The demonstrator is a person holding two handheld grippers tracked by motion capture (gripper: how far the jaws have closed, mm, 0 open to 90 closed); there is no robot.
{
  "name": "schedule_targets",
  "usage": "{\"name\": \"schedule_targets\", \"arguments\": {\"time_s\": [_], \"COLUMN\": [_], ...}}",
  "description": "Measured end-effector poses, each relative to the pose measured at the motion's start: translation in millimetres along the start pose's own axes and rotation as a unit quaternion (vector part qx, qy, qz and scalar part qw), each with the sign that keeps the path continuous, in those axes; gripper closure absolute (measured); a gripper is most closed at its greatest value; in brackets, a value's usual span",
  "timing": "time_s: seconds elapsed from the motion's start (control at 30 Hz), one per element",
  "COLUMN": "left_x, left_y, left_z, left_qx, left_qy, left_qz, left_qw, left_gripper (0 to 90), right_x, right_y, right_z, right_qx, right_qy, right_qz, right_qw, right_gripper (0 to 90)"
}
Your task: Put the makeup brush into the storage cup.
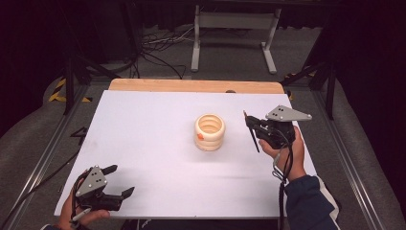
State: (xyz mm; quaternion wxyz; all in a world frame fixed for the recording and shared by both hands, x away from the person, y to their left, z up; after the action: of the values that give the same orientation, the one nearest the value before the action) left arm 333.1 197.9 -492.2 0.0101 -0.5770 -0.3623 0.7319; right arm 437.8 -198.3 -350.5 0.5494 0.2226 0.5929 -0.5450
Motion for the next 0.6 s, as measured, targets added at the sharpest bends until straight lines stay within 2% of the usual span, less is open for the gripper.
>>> {"name": "schedule_targets", "arguments": {"time_s": [0.27, 0.6], "left_x": [-0.2, -0.1], "left_y": [0.4, 0.4], "left_z": [0.1, 0.6], "left_qx": [0.0, 0.002], "left_qy": [0.002, 0.002], "left_qz": [-0.001, -0.001], "left_qw": [1.0, 1.0], "left_gripper": [8.6, 8.6], "right_x": [-14.3, -33.5], "right_y": [0.5, -0.8], "right_z": [-0.1, 1.4], "right_qx": [-0.002, -0.005], "right_qy": [0.003, 0.021], "right_qz": [0.035, 0.083], "right_qw": [0.9994, 0.9963], "right_gripper": [84.7, 84.7]}}
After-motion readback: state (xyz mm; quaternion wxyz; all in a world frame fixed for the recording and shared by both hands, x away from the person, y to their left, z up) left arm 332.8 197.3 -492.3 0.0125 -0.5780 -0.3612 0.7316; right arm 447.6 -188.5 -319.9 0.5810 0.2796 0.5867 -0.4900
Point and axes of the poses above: each handheld gripper's, and its own axes: y roughly forward along the jaws, x roughly out of its underside, z roughly to its right, the point moved 9 cm from there along y, roughly forward along the jaws, and after that the axes turned 13 degrees about x, right-handed, at the moved point
